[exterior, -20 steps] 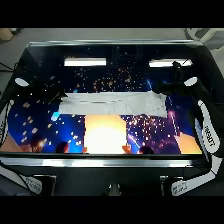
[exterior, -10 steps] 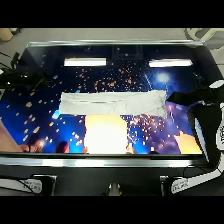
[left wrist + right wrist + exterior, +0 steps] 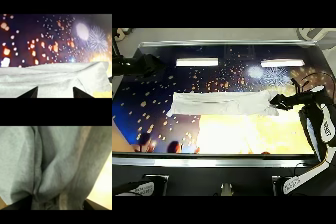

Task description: Fold the shirts.

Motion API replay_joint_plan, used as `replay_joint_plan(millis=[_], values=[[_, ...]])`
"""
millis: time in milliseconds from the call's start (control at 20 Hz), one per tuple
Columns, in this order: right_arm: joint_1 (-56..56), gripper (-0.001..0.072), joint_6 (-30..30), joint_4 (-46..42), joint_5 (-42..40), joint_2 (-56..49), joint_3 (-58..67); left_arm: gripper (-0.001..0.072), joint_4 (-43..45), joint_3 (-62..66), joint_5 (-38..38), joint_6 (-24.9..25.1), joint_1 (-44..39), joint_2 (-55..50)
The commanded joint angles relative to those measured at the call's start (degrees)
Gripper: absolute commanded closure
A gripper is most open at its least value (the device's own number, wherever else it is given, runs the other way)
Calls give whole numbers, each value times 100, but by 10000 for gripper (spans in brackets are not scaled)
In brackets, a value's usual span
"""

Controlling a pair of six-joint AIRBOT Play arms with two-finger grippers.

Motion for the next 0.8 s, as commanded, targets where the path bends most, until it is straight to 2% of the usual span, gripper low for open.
replay_joint_plan(millis=[0, 150, 200, 250, 300, 350, 400, 500, 550, 650, 700, 750], values=[[269, -8, 33, 437, -188, -83, 0, 178, 7, 2, 13, 11, -428, 157], [505, 7, 11, 592, -122, -83, 0, 178, 7, 0, 72, 11, -748, 94], [597, 100, -28, 621, -111, -83, 0, 179, 7, -4, 72, 13, -839, 66], [702, 223, -35, 664, -96, -83, 0, 179, 9, -4, 70, 13, -929, 28], [802, 363, -87, 737, -96, -83, 0, 178, 9, -4, 70, 13, -1019, -22], [896, 582, -203, 850, -98, -81, 2, 178, 9, -4, 70, 13, -1093, -83], [964, 691, -203, 964, -94, -81, 7, 178, 9, -4, 70, 15, -1161, -151], [997, 695, -533, 1440, -15, -17, 17, 180, 9, -4, 70, 15, -1300, -356], [966, 695, -632, 1663, 50, 83, 17, 229, 9, -4, 70, 15, -1384, -496], [931, 696, -702, 1757, 216, 426, 26, 542, 9, -4, 140, 17, -1576, -876], [933, 696, -726, 1727, 361, 658, 26, 659, 9, -4, 251, 17, -1690, -1102], [944, 696, -765, 1731, 555, 879, 26, 677, 7, -2, 433, 15, -1829, -1377]])
